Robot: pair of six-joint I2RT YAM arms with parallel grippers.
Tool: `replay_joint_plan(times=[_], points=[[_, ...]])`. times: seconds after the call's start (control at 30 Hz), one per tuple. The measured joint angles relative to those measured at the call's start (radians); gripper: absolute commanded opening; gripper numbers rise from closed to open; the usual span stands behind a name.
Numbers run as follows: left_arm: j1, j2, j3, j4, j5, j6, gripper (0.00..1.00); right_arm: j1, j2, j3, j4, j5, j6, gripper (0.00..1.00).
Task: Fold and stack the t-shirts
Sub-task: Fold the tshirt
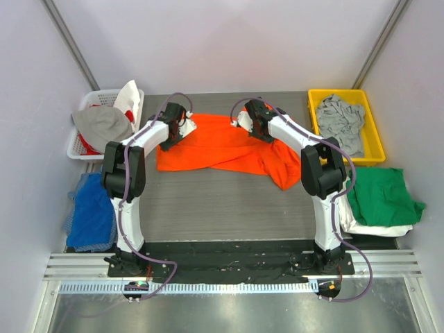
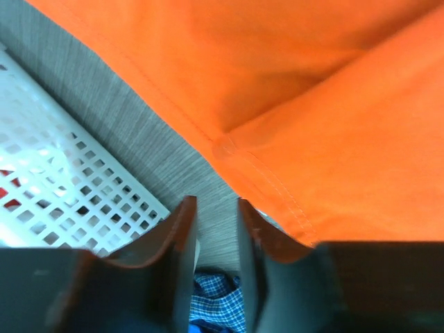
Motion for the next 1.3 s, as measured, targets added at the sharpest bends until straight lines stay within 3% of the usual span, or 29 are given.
replay_joint_plan(times=[0.27, 0.3, 0.4, 0.57, 0.9, 1.1, 1.3], points=[[0.000, 0.000, -0.016, 0.062, -0.020, -0.034, 0.46, 0.002, 0.000, 0.000, 0.008, 0.006, 0.024, 0.49], [0.000, -0.002, -0.018, 0.068, -0.019, -0.043, 0.47, 0.002, -0.001, -0.002, 0.012, 0.005, 0.027, 0.57], [0.000, -0.020, -0.034, 0.076, -0.016, -0.069, 0.47, 0.002, -0.012, -0.022, 0.019, -0.007, 0.053, 0.60], [0.000, -0.087, -0.076, 0.078, -0.009, -0.101, 0.47, 0.002, -0.084, -0.090, 0.035, -0.043, 0.117, 0.60], [0.000, -0.210, -0.146, 0.063, 0.038, -0.156, 0.47, -0.069, -0.380, -0.332, 0.114, -0.100, 0.239, 0.55], [0.000, -0.233, -0.191, 0.026, 0.111, -0.188, 0.46, -0.158, -0.416, -0.472, 0.153, -0.109, 0.248, 0.50], [0.000, -0.233, -0.209, 0.000, 0.138, -0.196, 0.46, -0.164, -0.416, -0.556, 0.156, -0.127, 0.235, 0.48]])
